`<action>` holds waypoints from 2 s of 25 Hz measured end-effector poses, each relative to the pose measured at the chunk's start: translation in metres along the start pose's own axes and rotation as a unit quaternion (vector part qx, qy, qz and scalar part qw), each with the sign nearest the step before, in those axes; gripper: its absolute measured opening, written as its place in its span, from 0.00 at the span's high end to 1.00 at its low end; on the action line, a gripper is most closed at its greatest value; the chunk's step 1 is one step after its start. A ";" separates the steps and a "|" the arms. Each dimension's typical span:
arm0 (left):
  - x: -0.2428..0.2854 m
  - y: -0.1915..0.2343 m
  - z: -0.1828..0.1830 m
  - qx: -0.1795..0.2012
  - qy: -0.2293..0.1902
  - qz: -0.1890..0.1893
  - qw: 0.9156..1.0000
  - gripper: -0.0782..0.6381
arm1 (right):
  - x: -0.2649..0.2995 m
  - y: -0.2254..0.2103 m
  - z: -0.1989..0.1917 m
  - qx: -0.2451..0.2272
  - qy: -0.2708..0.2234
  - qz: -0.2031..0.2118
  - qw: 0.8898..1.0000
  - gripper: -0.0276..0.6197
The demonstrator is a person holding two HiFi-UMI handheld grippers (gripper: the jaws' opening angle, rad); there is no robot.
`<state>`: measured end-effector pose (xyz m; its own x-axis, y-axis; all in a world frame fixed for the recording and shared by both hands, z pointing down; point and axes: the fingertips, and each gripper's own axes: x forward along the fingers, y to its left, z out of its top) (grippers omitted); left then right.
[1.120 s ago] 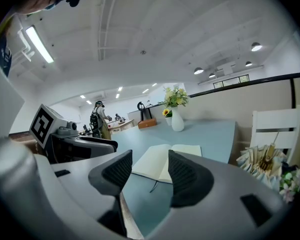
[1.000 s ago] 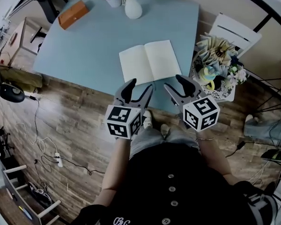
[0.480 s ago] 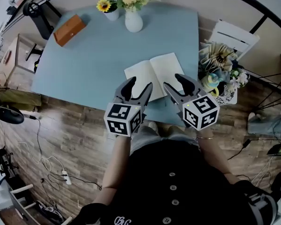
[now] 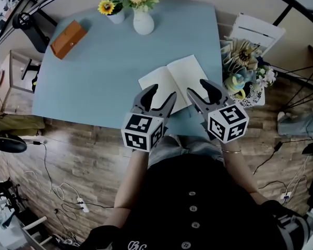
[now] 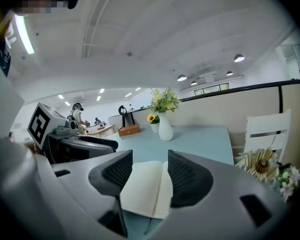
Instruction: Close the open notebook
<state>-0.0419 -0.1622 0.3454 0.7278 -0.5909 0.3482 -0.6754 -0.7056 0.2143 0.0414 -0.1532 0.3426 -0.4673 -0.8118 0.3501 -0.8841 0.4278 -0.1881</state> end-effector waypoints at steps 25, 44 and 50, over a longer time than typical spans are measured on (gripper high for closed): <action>0.059 -0.037 -0.047 0.098 0.134 -0.027 0.986 0.57 | -0.021 -0.076 -0.019 0.047 0.026 -0.035 0.998 0.64; 0.101 -0.057 -0.105 0.228 0.231 -0.055 0.944 0.55 | -0.038 -0.102 -0.070 0.086 0.069 -0.054 0.992 0.64; 0.113 -0.063 -0.122 0.261 0.259 -0.066 0.928 0.55 | -0.042 -0.105 -0.085 0.098 0.078 -0.057 0.990 0.64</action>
<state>0.0679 -0.1367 0.4824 0.5548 -0.3136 0.7706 -0.3358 -0.9319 -0.1375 0.1534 -0.1305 0.4257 -0.3728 -0.7728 0.5136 -0.9207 0.2390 -0.3086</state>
